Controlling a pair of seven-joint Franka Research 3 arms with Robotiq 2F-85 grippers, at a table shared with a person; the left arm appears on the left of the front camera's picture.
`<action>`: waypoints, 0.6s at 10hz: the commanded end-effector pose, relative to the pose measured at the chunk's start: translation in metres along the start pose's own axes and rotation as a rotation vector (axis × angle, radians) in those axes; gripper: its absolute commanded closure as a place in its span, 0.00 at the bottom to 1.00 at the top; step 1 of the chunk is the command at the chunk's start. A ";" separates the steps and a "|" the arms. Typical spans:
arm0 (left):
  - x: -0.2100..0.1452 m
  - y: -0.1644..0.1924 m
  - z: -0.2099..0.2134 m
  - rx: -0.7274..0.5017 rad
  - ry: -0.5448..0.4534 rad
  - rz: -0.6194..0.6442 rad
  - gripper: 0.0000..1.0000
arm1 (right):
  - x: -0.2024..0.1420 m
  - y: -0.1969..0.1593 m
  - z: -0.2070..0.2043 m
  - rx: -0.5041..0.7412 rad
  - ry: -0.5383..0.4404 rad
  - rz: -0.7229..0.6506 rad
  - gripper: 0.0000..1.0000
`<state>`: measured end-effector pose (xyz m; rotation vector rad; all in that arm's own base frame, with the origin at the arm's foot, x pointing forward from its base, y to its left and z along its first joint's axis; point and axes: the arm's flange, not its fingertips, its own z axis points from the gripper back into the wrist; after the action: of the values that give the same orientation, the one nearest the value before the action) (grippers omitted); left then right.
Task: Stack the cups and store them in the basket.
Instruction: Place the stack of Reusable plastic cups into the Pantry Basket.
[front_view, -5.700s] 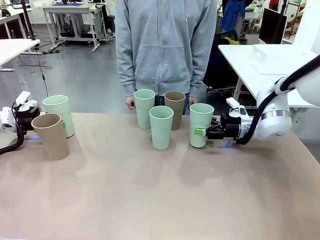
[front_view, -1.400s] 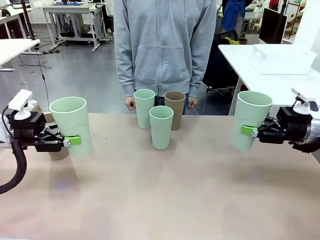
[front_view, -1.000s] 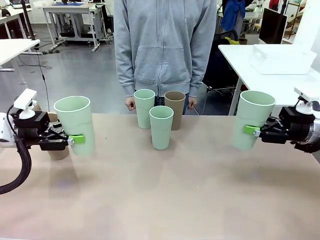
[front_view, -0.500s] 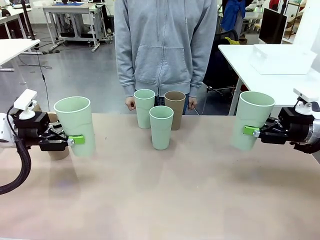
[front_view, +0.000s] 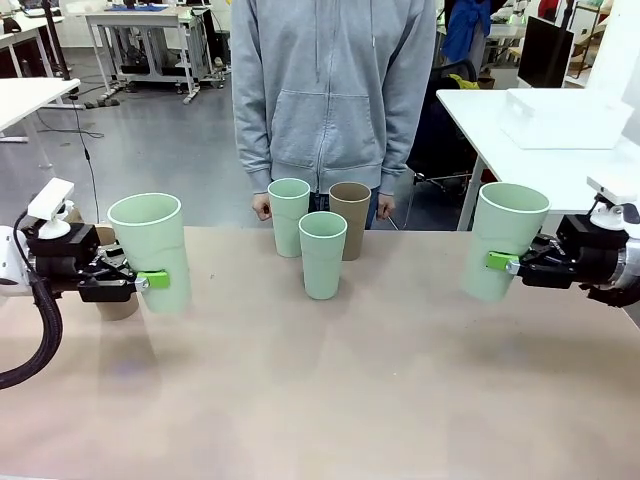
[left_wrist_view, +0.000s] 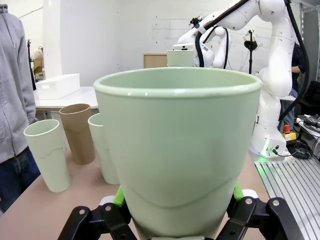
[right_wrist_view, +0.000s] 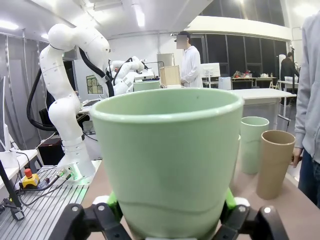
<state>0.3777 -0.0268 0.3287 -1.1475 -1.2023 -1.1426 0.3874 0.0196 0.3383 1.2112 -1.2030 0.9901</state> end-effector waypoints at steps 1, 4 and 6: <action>0.000 -0.001 0.001 -0.009 0.001 -0.006 0.16 | 0.002 0.000 0.000 0.001 0.000 0.006 0.15; 0.000 -0.001 0.001 -0.009 0.001 -0.006 0.16 | 0.002 0.000 0.000 0.001 0.000 0.006 0.15; 0.000 -0.001 0.001 -0.009 0.001 -0.006 0.16 | 0.002 0.000 0.000 0.001 0.000 0.006 0.15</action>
<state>0.3777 -0.0268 0.3287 -1.1475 -1.2022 -1.1426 0.3874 0.0196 0.3383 1.2112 -1.2030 0.9901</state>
